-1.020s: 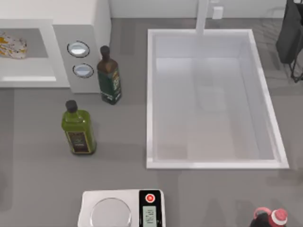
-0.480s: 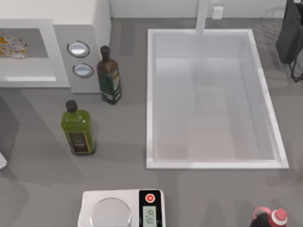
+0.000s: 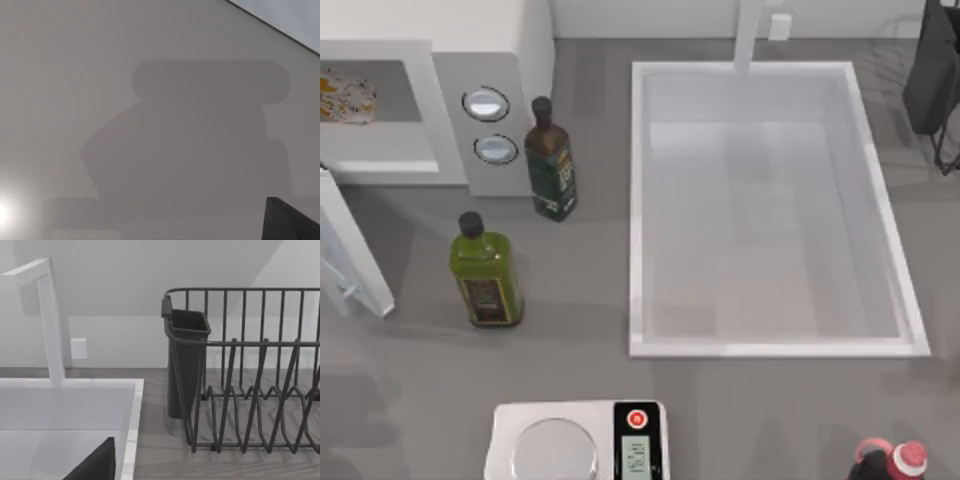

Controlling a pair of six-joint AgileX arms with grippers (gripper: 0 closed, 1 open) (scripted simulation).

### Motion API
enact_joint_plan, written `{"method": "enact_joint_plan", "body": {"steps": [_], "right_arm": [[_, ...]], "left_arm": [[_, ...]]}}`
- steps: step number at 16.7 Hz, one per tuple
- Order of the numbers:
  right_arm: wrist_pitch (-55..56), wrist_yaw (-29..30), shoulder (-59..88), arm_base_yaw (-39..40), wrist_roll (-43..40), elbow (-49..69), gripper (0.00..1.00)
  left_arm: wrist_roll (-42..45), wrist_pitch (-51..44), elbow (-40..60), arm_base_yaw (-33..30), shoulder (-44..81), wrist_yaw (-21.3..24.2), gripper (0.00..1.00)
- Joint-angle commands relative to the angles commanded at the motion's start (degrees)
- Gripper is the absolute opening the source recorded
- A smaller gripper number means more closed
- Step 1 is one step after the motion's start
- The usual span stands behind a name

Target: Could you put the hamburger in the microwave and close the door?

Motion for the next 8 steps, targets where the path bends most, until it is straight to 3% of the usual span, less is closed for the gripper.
{"method": "enact_joint_plan", "body": {"steps": [4, 8], "right_arm": [[0.00, 0.00, 0.00, 0.00, 0.00, 0.00, 1.00], [0.00, 0.00, 0.00, 0.00, 0.00, 0.00, 1.00]], "left_arm": [[-6.64, 2.20, -5.67, -7.20, -7.05, -4.30, 0.00], [-6.88, 2.30, -5.74, -7.29, -7.10, -4.22, 0.00]]}}
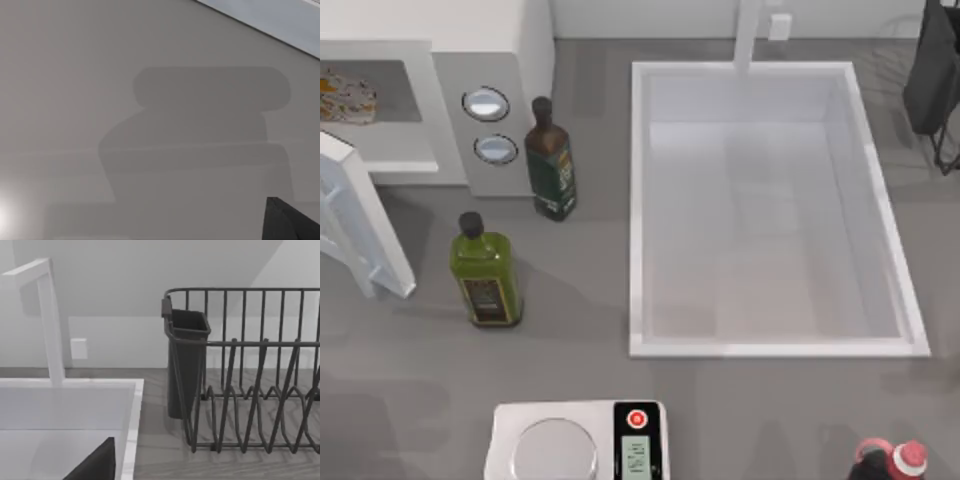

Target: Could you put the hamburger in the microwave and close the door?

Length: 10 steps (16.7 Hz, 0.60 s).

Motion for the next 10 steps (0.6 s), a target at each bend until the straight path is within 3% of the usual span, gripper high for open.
{"method": "enact_joint_plan", "body": {"steps": [4, 10], "right_arm": [[0.00, 0.00, 0.00, 0.00, 0.00, 0.00, 1.00], [0.00, 0.00, 0.00, 0.00, 0.00, 0.00, 1.00]], "left_arm": [[-3.28, 0.13, -0.71, -4.11, -1.18, -2.99, 0.00], [-16.45, 0.34, -4.33, -22.78, -6.42, -14.91, 0.00]]}}
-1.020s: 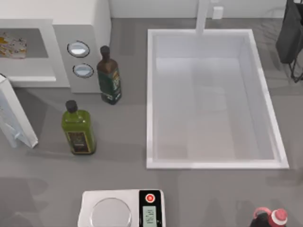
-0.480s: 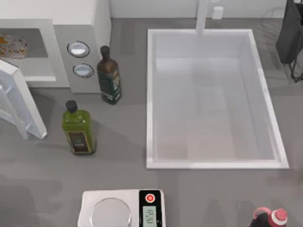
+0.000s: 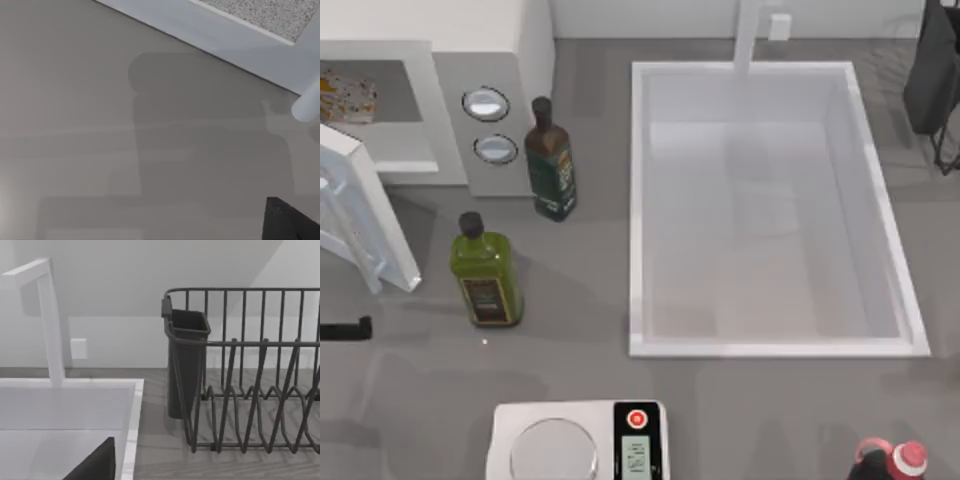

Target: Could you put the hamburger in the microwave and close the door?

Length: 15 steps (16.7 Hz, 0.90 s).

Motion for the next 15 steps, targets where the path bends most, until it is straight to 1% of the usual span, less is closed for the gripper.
{"method": "enact_joint_plan", "body": {"steps": [2, 4, 10, 12, 15], "right_arm": [[0.00, 0.00, 0.00, 0.00, 0.00, 0.00, 1.00], [0.00, 0.00, 0.00, 0.00, 0.00, 0.00, 1.00], [0.00, 0.00, 0.00, 0.00, 0.00, 0.00, 1.00], [0.00, 0.00, 0.00, 0.00, 0.00, 0.00, 1.00], [0.00, 0.00, 0.00, 0.00, 0.00, 0.00, 1.00]], "left_arm": [[-3.99, 0.22, -1.01, -5.03, -1.98, -3.63, 0.00], [-6.37, 0.46, -1.56, -7.65, -3.37, -5.84, 0.00], [-6.93, 1.24, -0.54, -8.07, -2.86, -6.57, 0.00], [-7.55, 4.13, 2.58, -8.60, -0.65, -8.28, 0.00], [-8.14, 10.68, 9.39, -8.90, 6.68, -10.50, 0.00]]}}
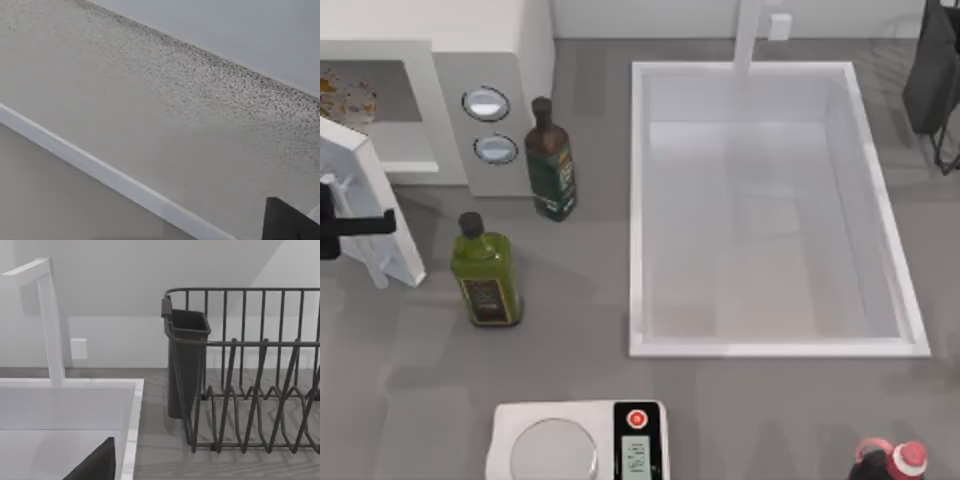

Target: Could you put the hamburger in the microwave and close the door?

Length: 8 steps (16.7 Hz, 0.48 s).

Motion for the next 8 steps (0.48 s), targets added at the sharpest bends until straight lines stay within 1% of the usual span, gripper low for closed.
{"method": "enact_joint_plan", "body": {"steps": [2, 4, 8], "right_arm": [[0.00, 0.00, 0.00, 0.00, 0.00, 0.00, 1.00], [0.00, 0.00, 0.00, 0.00, 0.00, 0.00, 1.00], [0.00, 0.00, 0.00, 0.00, 0.00, 0.00, 1.00]], "left_arm": [[0.25, 3.63, 4.32, 0.38, 6.99, -0.09, 0.00], [0.69, 4.89, 6.63, 0.73, 13.37, 1.06, 0.00], [1.37, 2.15, 6.36, 0.45, 19.31, 4.23, 0.00]]}}
